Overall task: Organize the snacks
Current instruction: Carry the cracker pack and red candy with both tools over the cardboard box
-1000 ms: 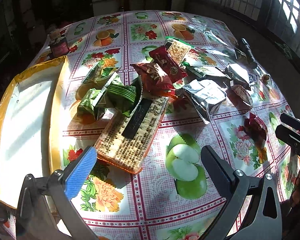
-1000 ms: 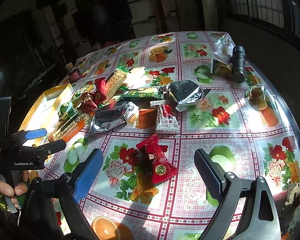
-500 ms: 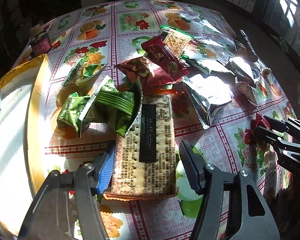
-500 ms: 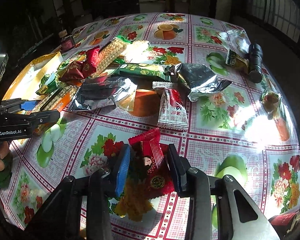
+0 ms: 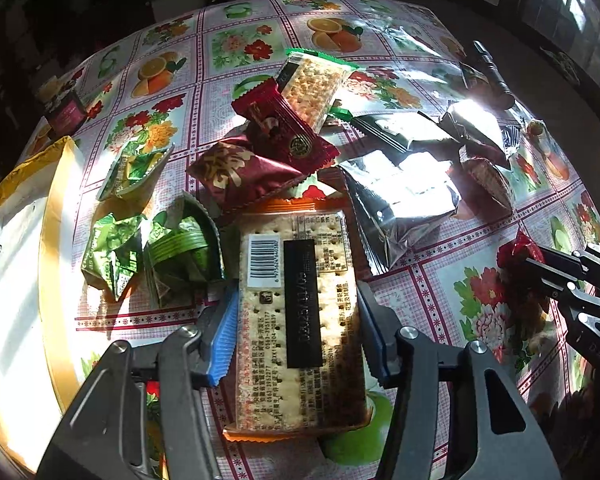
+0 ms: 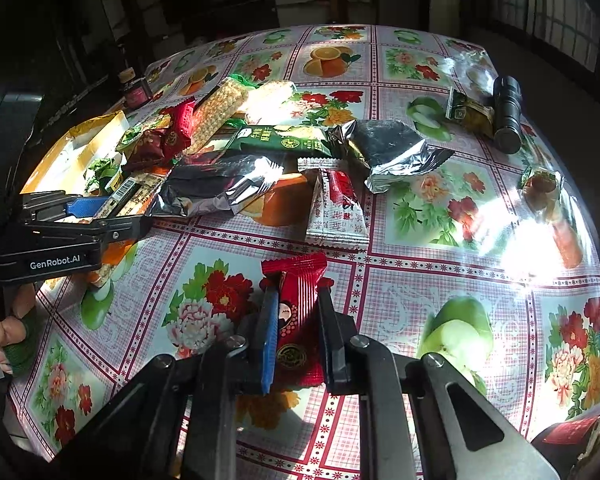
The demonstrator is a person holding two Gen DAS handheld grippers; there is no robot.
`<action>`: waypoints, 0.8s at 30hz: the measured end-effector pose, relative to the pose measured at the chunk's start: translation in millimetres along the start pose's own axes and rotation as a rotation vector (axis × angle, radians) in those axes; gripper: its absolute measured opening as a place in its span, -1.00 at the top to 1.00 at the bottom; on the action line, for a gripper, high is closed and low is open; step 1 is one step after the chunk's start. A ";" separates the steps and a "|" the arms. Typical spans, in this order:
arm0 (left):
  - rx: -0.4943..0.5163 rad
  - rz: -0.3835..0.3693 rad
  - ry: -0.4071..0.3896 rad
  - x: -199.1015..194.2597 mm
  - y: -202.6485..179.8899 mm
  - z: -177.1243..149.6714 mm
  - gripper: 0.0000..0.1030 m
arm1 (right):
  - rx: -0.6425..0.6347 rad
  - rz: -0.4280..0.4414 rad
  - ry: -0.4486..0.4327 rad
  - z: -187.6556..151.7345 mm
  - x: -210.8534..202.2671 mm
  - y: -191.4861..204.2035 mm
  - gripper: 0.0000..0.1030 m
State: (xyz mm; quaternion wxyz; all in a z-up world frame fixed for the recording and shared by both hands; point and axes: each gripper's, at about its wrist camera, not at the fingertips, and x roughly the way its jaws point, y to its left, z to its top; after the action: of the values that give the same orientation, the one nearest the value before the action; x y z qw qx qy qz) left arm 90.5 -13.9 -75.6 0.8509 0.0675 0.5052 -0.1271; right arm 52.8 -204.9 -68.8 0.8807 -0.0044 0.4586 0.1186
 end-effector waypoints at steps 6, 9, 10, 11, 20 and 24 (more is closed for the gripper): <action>-0.024 -0.001 -0.029 -21.9 -6.1 -20.6 -0.06 | 0.016 0.007 -0.025 -3.1 -12.9 7.0 0.68; -0.043 0.004 -0.069 -42.4 -8.2 -28.2 -0.06 | 0.002 0.013 -0.052 0.1 -25.7 16.7 0.68; -0.051 0.007 -0.083 -49.3 -8.1 -30.6 -0.06 | -0.004 0.017 -0.062 1.4 -30.5 20.2 0.68; -0.059 0.015 -0.095 -56.1 -7.4 -32.9 -0.06 | -0.010 0.019 -0.072 2.8 -34.9 23.8 0.68; -0.131 0.097 -0.176 -96.7 12.7 -50.6 -0.06 | -0.075 0.047 -0.115 11.0 -50.4 60.6 0.68; -0.163 0.133 -0.192 -106.0 25.5 -58.4 -0.06 | -0.096 0.064 -0.116 11.5 -49.9 73.4 0.68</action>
State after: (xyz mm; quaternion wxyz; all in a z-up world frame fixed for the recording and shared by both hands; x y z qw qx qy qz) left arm 0.1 40.4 -11.0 0.9045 0.0192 0.4246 -0.0351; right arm 18.9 -142.5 -14.4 0.9004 -0.0249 0.4003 0.1686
